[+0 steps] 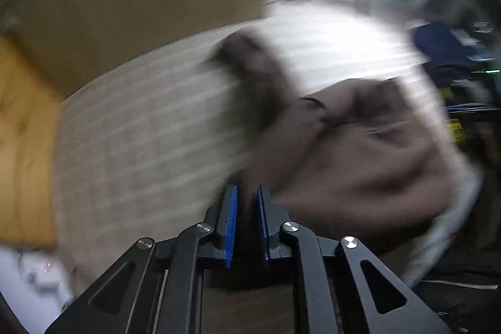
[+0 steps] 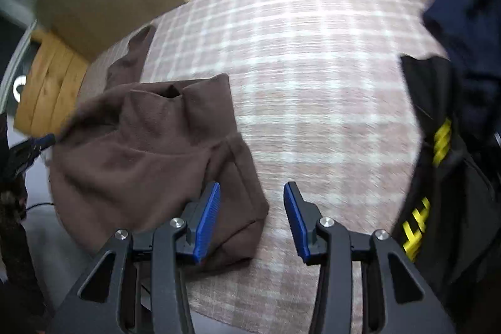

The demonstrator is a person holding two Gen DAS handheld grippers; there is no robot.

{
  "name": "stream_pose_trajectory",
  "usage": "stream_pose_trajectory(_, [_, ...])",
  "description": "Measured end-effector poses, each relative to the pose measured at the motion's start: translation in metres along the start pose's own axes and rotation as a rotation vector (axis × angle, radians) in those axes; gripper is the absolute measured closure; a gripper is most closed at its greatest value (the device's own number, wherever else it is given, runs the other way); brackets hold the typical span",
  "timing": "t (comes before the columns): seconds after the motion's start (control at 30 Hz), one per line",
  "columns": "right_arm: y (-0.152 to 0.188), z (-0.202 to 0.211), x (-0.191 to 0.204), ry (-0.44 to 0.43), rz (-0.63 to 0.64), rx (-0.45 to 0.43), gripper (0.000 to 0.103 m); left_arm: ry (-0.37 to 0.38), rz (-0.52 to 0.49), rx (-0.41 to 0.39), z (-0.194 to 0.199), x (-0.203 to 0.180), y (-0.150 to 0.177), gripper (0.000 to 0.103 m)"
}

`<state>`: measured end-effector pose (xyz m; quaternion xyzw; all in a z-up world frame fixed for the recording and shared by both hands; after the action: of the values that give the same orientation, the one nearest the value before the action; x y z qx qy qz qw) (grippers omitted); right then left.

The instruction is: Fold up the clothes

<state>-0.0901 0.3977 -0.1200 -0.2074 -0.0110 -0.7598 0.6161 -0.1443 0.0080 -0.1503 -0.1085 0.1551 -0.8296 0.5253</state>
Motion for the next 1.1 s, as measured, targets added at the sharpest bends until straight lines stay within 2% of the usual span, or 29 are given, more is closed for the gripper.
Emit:
stream_pose_trajectory(0.03, [-0.002,-0.004,0.006,0.01,0.032,0.004,0.06,-0.036,0.021,0.011,-0.003,0.007,0.006,0.093])
stream_pose_trajectory(0.13, [-0.011,-0.021,0.024,0.069,0.158,0.012,0.056,0.061,0.007,-0.043,0.004,-0.012,0.002,0.083])
stream_pose_trajectory(0.2, [-0.017,-0.033,0.029,0.115,0.215,0.017,0.054,0.085,-0.07,-0.047,0.0,-0.036,-0.006,0.075])
stream_pose_trajectory(0.27, [-0.021,-0.043,0.031,0.156,0.254,0.024,0.054,0.106,-0.148,-0.029,-0.008,-0.058,-0.012,0.073])
stream_pose_trajectory(0.4, [-0.023,-0.062,0.028,0.126,0.273,0.064,0.054,0.146,-0.243,0.029,-0.039,-0.088,-0.02,0.065])
stream_pose_trajectory(0.5, [-0.02,-0.072,0.028,0.116,0.288,0.069,0.054,0.137,-0.264,0.065,-0.064,-0.096,-0.028,0.065])
stream_pose_trajectory(0.6, [-0.018,-0.075,0.028,0.107,0.302,0.06,0.054,0.089,-0.285,0.086,-0.086,-0.102,-0.036,0.066])
stream_pose_trajectory(0.63, [-0.017,-0.075,0.029,0.106,0.311,0.057,0.054,0.084,-0.284,0.096,-0.093,-0.103,-0.038,0.069])
stream_pose_trajectory(0.67, [-0.016,-0.074,0.029,0.102,0.319,0.057,0.054,0.074,-0.289,0.1,-0.095,-0.104,-0.039,0.085])
stream_pose_trajectory(0.7, [-0.015,-0.072,0.028,0.093,0.327,0.054,0.054,0.064,-0.296,0.102,-0.095,-0.105,-0.04,0.092])
stream_pose_trajectory(0.77, [-0.014,-0.066,0.024,0.07,0.325,0.047,0.054,0.053,-0.32,0.06,-0.079,-0.106,-0.041,0.093])
stream_pose_trajectory(0.83, [-0.012,-0.058,0.018,0.048,0.312,0.033,0.054,0.043,-0.331,0.015,-0.062,-0.104,-0.043,0.087])
stream_pose_trajectory(0.87, [-0.012,-0.053,0.013,0.035,0.3,0.021,0.054,0.033,-0.347,0.0,-0.056,-0.103,-0.044,0.072])
stream_pose_trajectory(0.9, [-0.011,-0.053,0.012,0.029,0.302,0.019,0.054,0.023,-0.364,-0.016,-0.051,-0.102,-0.045,0.052])
stream_pose_trajectory(0.93, [-0.01,-0.052,0.011,0.022,0.304,0.017,0.054,0.018,-0.38,-0.015,-0.053,-0.103,-0.046,0.048])
stream_pose_trajectory(1.03, [-0.01,-0.056,0.01,0.029,0.316,0.03,0.053,0.044,-0.412,0.037,-0.074,-0.112,-0.048,0.05])
stream_pose_trajectory(1.07, [-0.01,-0.059,0.01,0.03,0.321,0.038,0.054,0.061,-0.419,0.062,-0.083,-0.116,-0.048,0.061])
stream_pose_trajectory(1.1, [-0.008,-0.061,0.012,0.022,0.331,0.041,0.054,0.067,-0.426,0.094,-0.093,-0.121,-0.047,0.084])
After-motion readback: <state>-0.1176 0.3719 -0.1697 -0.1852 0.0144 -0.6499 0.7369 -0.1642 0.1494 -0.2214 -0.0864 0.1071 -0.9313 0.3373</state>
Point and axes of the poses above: each gripper's, at about its wrist camera, not at the fingertips, and z roughly against the way its jaws point, x to its left, y to its underside, the point moved 1 cm from there along -z, roughly the way its jaws point, and after that the axes turned 1 degree about -z, right-handed, at the moved point
